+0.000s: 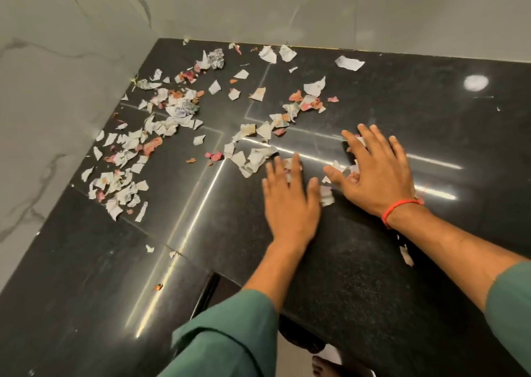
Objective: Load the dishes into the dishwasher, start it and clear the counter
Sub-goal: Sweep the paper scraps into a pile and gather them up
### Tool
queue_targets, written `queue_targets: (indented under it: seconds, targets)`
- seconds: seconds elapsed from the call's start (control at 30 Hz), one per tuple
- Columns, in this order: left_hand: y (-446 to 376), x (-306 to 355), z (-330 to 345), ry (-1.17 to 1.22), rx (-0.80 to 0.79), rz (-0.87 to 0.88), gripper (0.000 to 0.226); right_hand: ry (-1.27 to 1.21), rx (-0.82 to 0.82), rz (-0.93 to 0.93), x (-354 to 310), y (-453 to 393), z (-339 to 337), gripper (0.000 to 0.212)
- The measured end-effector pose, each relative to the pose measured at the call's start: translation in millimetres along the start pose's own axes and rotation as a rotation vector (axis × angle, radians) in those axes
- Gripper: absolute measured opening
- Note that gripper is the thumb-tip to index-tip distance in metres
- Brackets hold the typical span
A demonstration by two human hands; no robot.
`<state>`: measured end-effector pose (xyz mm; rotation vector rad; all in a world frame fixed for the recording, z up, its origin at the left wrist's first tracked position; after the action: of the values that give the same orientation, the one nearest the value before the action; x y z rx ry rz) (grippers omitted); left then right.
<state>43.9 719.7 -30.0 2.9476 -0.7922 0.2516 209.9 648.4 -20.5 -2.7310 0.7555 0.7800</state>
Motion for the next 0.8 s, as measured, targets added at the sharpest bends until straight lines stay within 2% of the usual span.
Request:
queue_targets:
  seconds: [0.1,0.17,0.23,0.43,0.5,0.6,0.7,0.8]
  targets:
    - [-3,19,-6,0.232,-0.018,-0.032,0.062,-0.004,-0.008,-0.005,2,0,0,0.093]
    - [0,7,-19,0.422,0.000,-0.077,0.061,-0.025,-0.011,-0.011,1,0,-1,0.093]
    - [12,-23,-32,0.482,0.076,-0.137,0.061,-0.040,-0.014,-0.015,1,0,-2,0.092]
    - [99,-164,-63,0.318,0.268,-0.626,0.066,-0.053,-0.007,-0.034,2,0,-2,0.088]
    - [137,-212,-69,0.225,0.259,-0.816,0.071,-0.053,0.002,-0.033,3,1,-2,0.086]
    - [184,-264,-66,0.110,0.127,-1.064,0.076,-0.035,0.012,-0.026,4,1,1,0.083]
    - [200,-273,-56,0.072,-0.015,-1.132,0.071,-0.001,0.010,-0.024,4,0,3,0.080]
    - [182,-269,-52,0.032,-0.022,-1.064,0.065,0.016,0.014,-0.022,3,1,4,0.078]
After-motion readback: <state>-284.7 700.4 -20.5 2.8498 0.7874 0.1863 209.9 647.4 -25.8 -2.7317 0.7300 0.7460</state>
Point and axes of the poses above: each hand's wrist, its own y-axis away from the middle knuckle, its own z-axis out of the palm, x = y × z, the point moved 2 cm from there along -y, towards the middle knuckle, and after that the axes turned 9 degrees about -y, right-handed, at the moved point
